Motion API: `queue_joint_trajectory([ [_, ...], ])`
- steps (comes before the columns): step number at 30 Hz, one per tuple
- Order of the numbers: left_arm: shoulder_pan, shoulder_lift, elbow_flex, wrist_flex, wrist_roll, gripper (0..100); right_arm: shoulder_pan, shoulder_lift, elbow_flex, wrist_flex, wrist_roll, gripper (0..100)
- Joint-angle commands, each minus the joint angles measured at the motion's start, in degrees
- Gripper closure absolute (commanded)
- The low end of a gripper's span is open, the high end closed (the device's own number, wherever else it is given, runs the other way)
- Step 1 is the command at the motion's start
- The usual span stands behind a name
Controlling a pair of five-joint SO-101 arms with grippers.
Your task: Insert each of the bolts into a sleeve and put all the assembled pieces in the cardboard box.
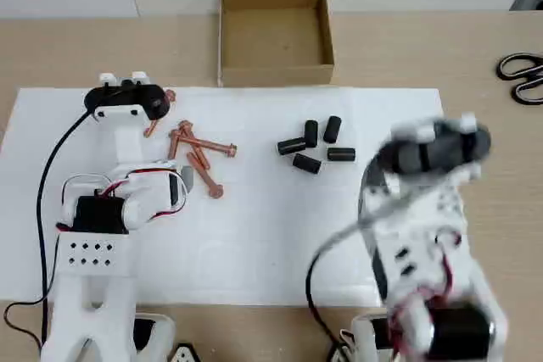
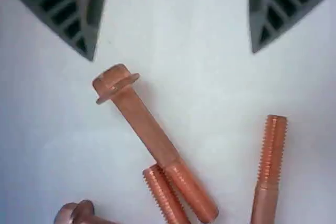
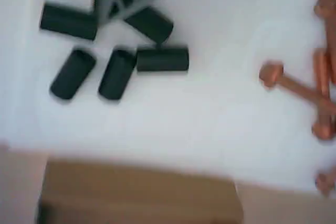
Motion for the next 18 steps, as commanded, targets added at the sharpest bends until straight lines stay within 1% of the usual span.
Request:
queue_joint_trajectory([
  [1,-0.2,0.1,-2.5,0.0,-0.5,82,0.2,21.6,-14.7,8.7,-0.6,78.9],
  [5,-0.3,0.1,-2.5,-0.1,-0.5,82,0.2,43.6,-29.5,20.3,-0.6,78.9],
  [7,-0.5,0.2,-2.4,-1.2,-0.6,82,0.1,53.0,-35.7,24.0,-0.6,78.9],
  [8,-1.8,0.1,-2.4,-1.8,-0.6,82,0.1,57.1,-38.2,24.9,-0.6,78.9],
  [10,-6.2,0.0,-2.4,-4.5,-0.6,82,0.1,63.3,-41.8,25.4,-0.6,78.9],
  [13,-14.5,0.0,-2.4,-9.0,-0.4,82,0.5,68.4,-45.5,25.0,-0.6,78.9],
  [15,-19.4,0.0,-2.4,-9.5,-0.4,82,1.2,71.3,-45.5,25.1,-0.4,78.9],
  [18,-24.0,0.0,-2.5,-9.3,-0.4,82,3.1,74.9,-46.4,24.7,-0.4,78.8],
])
